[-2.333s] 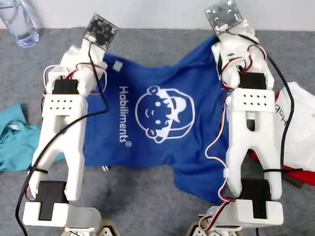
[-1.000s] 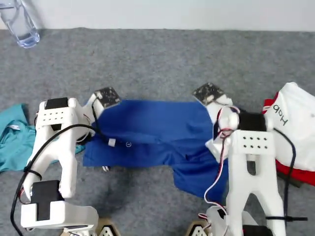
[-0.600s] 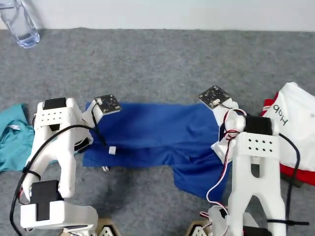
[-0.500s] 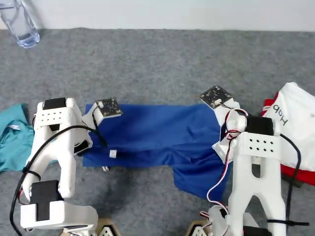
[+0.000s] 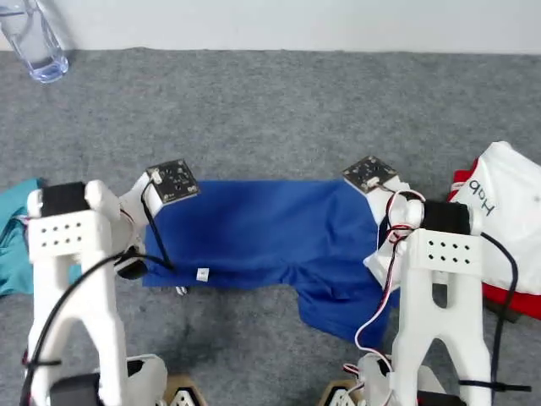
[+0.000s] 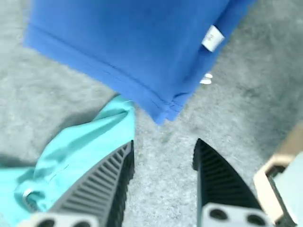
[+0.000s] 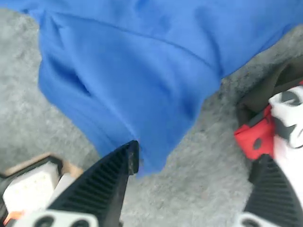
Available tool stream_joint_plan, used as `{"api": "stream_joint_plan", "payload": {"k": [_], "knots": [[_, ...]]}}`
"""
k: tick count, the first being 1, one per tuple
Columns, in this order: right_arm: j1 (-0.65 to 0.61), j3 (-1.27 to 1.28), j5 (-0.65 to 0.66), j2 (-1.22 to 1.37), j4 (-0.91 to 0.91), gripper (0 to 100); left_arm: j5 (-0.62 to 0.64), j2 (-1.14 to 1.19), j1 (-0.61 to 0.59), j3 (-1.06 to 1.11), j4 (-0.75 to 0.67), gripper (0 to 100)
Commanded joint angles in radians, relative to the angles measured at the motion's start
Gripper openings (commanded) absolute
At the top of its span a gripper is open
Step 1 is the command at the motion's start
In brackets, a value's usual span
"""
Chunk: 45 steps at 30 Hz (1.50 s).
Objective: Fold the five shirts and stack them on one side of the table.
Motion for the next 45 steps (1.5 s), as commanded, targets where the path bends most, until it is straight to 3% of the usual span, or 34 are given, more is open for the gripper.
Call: {"api": "stream_joint_plan", "payload": {"k": [1,4,8,10,14,17,24,30,37,41,45], "knots": [[-0.019,-0.127,0.008,-0.027,0.124,38.5,0.048,-0.071,0.003,-0.021,0.006,20],[-0.021,-0.209,0.005,-0.027,0.151,38.4,0.107,-0.095,-0.003,-0.021,-0.018,19],[-0.03,-0.23,0.005,-0.022,0.133,37.4,0.292,-0.147,-0.005,-0.019,-0.098,8],[-0.042,-0.23,0.003,-0.024,0.124,30.5,0.365,-0.183,-0.005,-0.019,-0.106,1],[-0.045,-0.236,0.003,-0.061,0.147,9.5,0.425,-0.302,0.003,0.045,-0.114,1],[-0.039,-0.226,0.003,-0.176,0.151,1.5,0.428,-0.445,0.005,0.136,-0.155,1],[-0.156,-0.006,-0.135,-0.337,-0.005,0.9,0.451,-0.76,0.003,0.392,-0.253,1],[-0.286,0.095,-0.27,-0.168,-0.246,0.9,0.562,-0.891,-0.003,0.45,-0.247,1],[-0.291,0.169,-0.313,0.113,-0.542,0.9,0.578,-0.956,-0.003,0.444,-0.169,1],[-0.298,0.224,-0.308,0.277,-0.584,0.9,0.578,-0.985,-0.003,0.444,-0.135,1],[-0.314,0.247,-0.307,0.302,-0.483,0.9,0.578,-1.007,0.002,0.447,-0.132,1]]}}
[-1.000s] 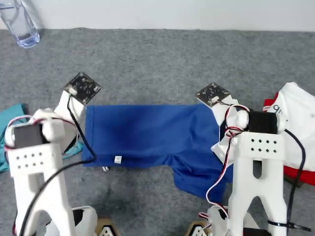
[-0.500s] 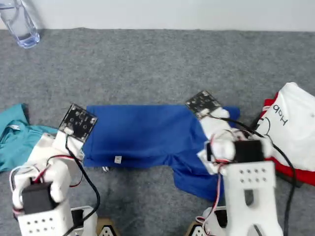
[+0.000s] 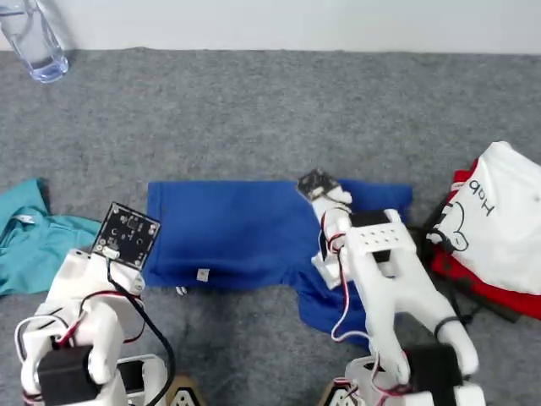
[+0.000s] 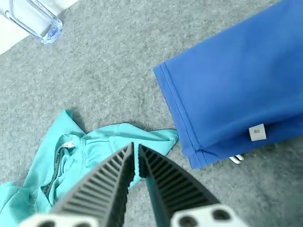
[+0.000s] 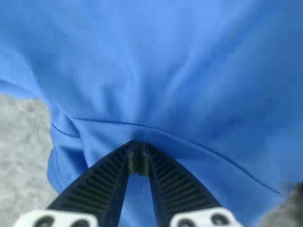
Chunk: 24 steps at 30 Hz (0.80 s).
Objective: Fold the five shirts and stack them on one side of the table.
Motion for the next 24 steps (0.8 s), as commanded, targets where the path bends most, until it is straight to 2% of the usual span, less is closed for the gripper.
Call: {"api": "stream_joint_plan", "payload": {"k": [1,5,12,17,21,24], "knots": [[-0.044,0.009,-0.005,-0.015,0.099,0.9,0.009,-0.011,0.002,-0.004,0.005,1],[-0.102,0.015,-0.005,-0.156,0.236,0.9,0.009,-0.011,0.003,-0.004,0.003,1],[-0.102,-0.146,-0.009,-0.633,0.533,0.9,0.006,-0.003,0.009,-0.012,-0.008,2],[-0.102,-0.311,-0.005,-0.928,0.685,0.9,0.008,0.0,0.115,-0.005,-0.014,2],[-0.102,-0.356,-0.009,-1.043,0.7,0.9,0.009,0.034,0.222,-0.008,-0.012,2],[-0.102,-0.362,-0.011,-1.102,0.696,0.9,0.011,0.152,0.295,-0.015,-0.018,2]]}}
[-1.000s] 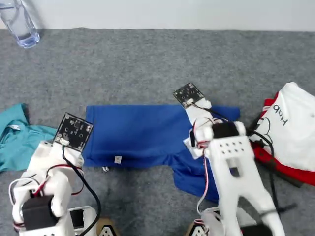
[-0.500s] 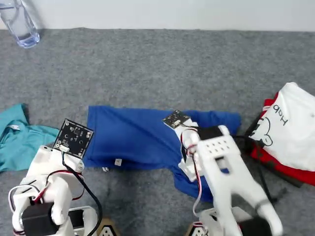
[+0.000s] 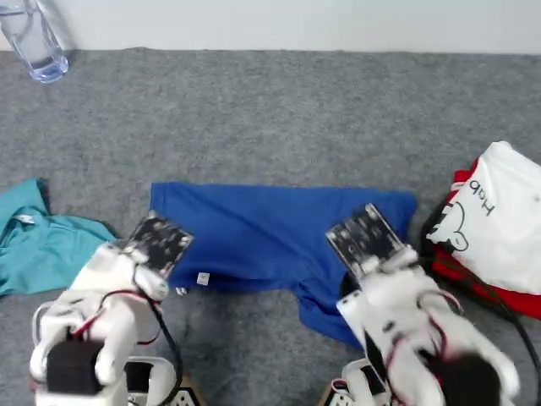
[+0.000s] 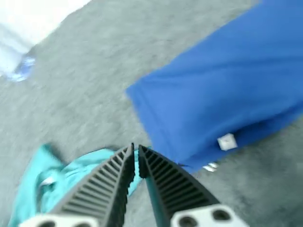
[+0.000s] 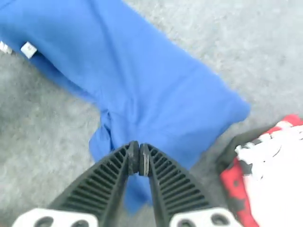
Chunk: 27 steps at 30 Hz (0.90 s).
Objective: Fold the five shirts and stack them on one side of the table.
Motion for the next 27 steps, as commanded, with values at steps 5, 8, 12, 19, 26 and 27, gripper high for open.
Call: {"api": "stream_joint_plan", "payload": {"k": [5,8,12,19,26,27], "knots": [[-0.007,-0.092,-0.009,-0.162,0.036,0.9,0.009,0.336,0.232,-0.108,-0.014,2],[-0.01,-0.129,-0.009,-0.232,0.036,0.9,0.009,0.443,0.358,-0.196,-0.018,2],[-0.012,-0.167,-0.009,-0.305,0.036,0.9,0.046,0.592,0.491,-0.278,-0.054,6],[-0.012,-0.173,-0.009,-0.404,0.035,1.1,0.147,0.942,0.687,-0.426,-0.121,15],[-0.012,-0.173,-0.011,-0.479,0.031,1.1,0.164,1.215,0.884,-0.633,-0.15,16],[-0.012,-0.17,-0.011,-0.483,0.031,1.1,0.164,1.247,0.907,-0.65,-0.163,16]]}}
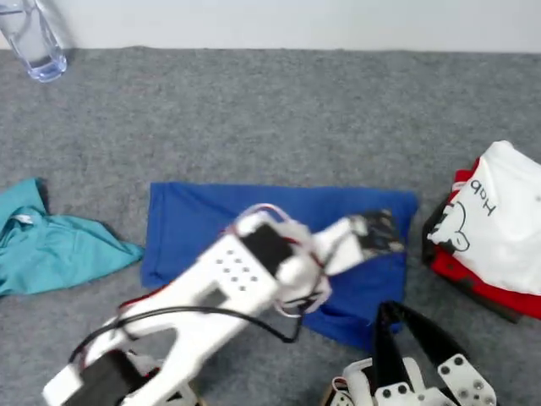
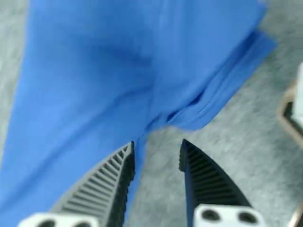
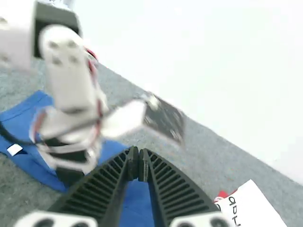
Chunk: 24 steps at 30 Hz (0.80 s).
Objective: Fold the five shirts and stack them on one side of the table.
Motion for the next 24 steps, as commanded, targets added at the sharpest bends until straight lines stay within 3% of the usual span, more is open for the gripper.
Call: {"api": "stream_joint_plan", "payload": {"k": [1,12,19,24], "knots": [[-0.012,-0.025,-0.011,-0.002,0.031,1.1,0.011,0.114,0.087,-0.099,-0.049,16],[-0.012,-0.02,-0.025,-0.001,0.031,1.2,0.081,0.347,0.229,-0.113,-0.109,24],[-0.012,-0.02,-0.061,-0.001,0.031,1.2,0.081,0.457,0.224,-0.114,-0.207,23],[-0.012,-0.02,-0.061,-0.001,0.031,1.2,0.081,0.416,0.222,-0.114,-0.226,23]]}}
